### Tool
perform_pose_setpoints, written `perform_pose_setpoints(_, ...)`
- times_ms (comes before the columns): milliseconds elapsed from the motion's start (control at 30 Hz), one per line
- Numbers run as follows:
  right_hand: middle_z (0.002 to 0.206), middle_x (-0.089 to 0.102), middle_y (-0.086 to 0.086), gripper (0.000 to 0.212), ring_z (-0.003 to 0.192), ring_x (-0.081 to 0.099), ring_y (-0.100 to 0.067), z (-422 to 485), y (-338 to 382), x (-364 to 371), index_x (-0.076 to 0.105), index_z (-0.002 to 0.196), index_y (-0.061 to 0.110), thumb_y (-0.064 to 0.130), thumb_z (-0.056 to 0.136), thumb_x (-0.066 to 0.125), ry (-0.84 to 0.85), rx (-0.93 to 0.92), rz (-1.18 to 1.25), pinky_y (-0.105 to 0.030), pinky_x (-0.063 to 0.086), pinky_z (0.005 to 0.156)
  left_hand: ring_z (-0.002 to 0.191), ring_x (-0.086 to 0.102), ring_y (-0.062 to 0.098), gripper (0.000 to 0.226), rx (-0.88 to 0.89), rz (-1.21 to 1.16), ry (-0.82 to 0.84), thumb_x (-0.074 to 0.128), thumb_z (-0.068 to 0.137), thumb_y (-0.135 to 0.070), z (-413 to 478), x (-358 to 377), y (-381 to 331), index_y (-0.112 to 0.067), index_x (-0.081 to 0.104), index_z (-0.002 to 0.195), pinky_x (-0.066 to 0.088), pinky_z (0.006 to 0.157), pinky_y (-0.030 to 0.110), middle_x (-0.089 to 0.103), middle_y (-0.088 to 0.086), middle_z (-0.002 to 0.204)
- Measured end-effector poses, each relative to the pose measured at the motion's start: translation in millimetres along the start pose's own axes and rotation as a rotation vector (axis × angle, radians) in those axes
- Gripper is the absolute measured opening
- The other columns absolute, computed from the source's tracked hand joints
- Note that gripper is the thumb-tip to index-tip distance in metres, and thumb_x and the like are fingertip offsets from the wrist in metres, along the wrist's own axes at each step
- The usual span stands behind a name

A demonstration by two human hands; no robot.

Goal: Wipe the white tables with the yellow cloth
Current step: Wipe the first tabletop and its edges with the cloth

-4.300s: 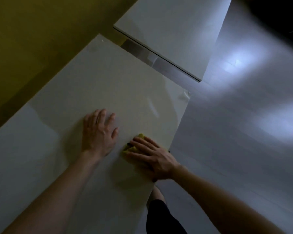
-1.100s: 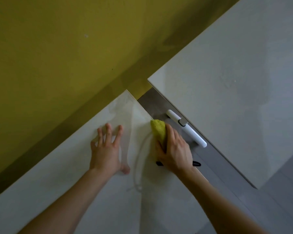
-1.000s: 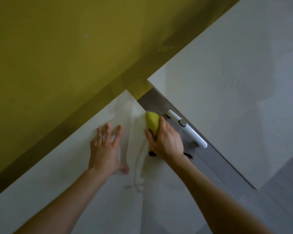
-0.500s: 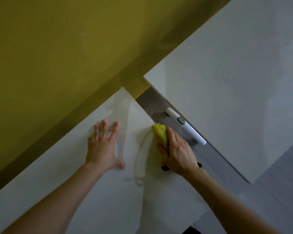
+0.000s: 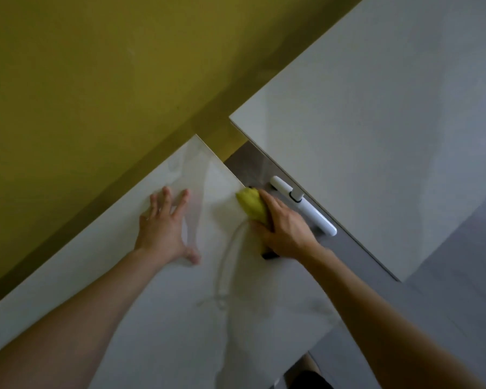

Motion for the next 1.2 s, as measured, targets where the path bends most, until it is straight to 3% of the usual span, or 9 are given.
perform_pose_setpoints(100, 0.16, 0.055, -0.005, 0.075, 0.133, 0.063, -0.032, -72, -31, -9, 0.026, 0.17, 0.029, 0.052, 0.107, 0.059, 0.049, 0.071, -0.033, -0.046, 0.052, 0.109, 0.166, -0.014, 0.045, 0.177, 0.001, 0.003, -0.005, 0.096, 0.045, -0.079, 2, 1, -1, -0.039, -0.029, 0.164, 0.03, 0.128, 0.064, -0.023, 0.013, 0.178)
perform_pose_setpoints(200, 0.16, 0.052, -0.007, 0.075, 0.133, 0.061, -0.034, -40, -11, -11, 0.026, 0.169, 0.026, 0.053, 0.107, 0.058, 0.055, 0.09, -0.057, -0.047, 0.051, 0.108, 0.167, -0.007, 0.042, 0.171, 0.0, -0.003, -0.014, 0.098, 0.048, -0.074, -5, -2, -6, -0.04, -0.018, 0.168, 0.032, 0.128, 0.06, -0.015, 0.012, 0.18)
perform_pose_setpoints(300, 0.156, 0.054, -0.011, 0.077, 0.133, 0.06, -0.036, 42, 35, -2, 0.029, 0.167, 0.022, 0.061, 0.106, 0.056, 0.019, 0.044, -0.021, -0.045, 0.05, 0.106, 0.154, 0.034, 0.04, 0.123, 0.102, -0.031, -0.16, 0.099, 0.066, -0.043, -38, -2, -29, -0.041, 0.025, 0.164, 0.051, 0.112, 0.056, 0.027, 0.01, 0.167)
perform_pose_setpoints(367, 0.152, 0.057, -0.011, 0.078, 0.132, 0.06, -0.035, 72, 52, 2, 0.032, 0.165, 0.02, 0.066, 0.105, 0.052, -0.002, 0.073, -0.004, -0.044, 0.049, 0.105, 0.145, 0.043, 0.037, 0.1, 0.213, -0.019, -0.198, 0.091, 0.078, -0.04, -69, 8, -58, -0.038, 0.035, 0.162, 0.053, 0.106, 0.054, 0.037, 0.006, 0.157)
perform_pose_setpoints(467, 0.146, 0.062, -0.009, 0.069, 0.131, 0.061, -0.032, 40, 31, 1, 0.039, 0.163, 0.025, 0.059, 0.106, 0.058, -0.029, 0.084, 0.026, -0.04, 0.048, 0.103, 0.163, 0.015, 0.032, 0.144, 0.207, 0.041, -0.057, 0.089, 0.06, -0.079, -114, 39, -99, -0.037, 0.008, 0.171, 0.027, 0.129, 0.055, 0.012, 0.01, 0.173)
perform_pose_setpoints(600, 0.125, 0.06, 0.005, 0.058, 0.114, 0.06, -0.019, -92, -46, -15, 0.044, 0.16, 0.037, 0.054, 0.107, 0.06, 0.047, 0.254, 0.136, -0.032, 0.045, 0.093, 0.167, -0.009, 0.038, 0.176, 0.158, 0.046, -0.055, 0.094, 0.045, -0.081, -136, 65, -113, -0.028, -0.019, 0.169, 0.016, 0.134, 0.058, -0.016, 0.02, 0.178)
perform_pose_setpoints(733, 0.137, 0.059, 0.003, 0.055, 0.126, 0.06, -0.024, -166, -91, -20, 0.044, 0.157, 0.041, 0.057, 0.107, 0.058, 0.132, 0.369, 0.201, -0.039, 0.052, 0.101, 0.167, -0.012, 0.037, 0.178, 0.139, 0.052, -0.073, 0.096, 0.046, -0.078, -133, 63, -114, -0.026, -0.022, 0.168, 0.019, 0.134, 0.057, -0.018, 0.02, 0.178)
perform_pose_setpoints(1033, 0.147, 0.062, -0.01, 0.068, 0.128, 0.062, -0.033, -9, -8, -9, 0.033, 0.167, 0.031, 0.055, 0.108, 0.055, 0.091, 0.166, 0.107, -0.039, 0.05, 0.101, 0.167, -0.015, 0.034, 0.179, 0.121, 0.039, -0.074, 0.095, 0.042, -0.081, -124, 70, -111, -0.03, -0.019, 0.17, 0.018, 0.135, 0.052, -0.02, 0.017, 0.178)
perform_pose_setpoints(1200, 0.148, 0.06, -0.004, 0.059, 0.131, 0.058, -0.028, -115, -69, -20, 0.04, 0.163, 0.036, 0.052, 0.109, 0.056, 0.147, 0.219, 0.231, -0.039, 0.047, 0.105, 0.168, -0.011, 0.028, 0.173, 0.11, -0.034, -0.079, 0.1, 0.042, -0.072, -126, 73, -109, -0.037, -0.01, 0.172, 0.016, 0.136, 0.046, -0.017, 0.009, 0.181)
Point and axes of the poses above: each hand's wrist, its own z-axis towards the middle knuckle, its own x-axis out of the palm, y = z × x, the point moved 3 cm from there along z, towards the middle knuckle
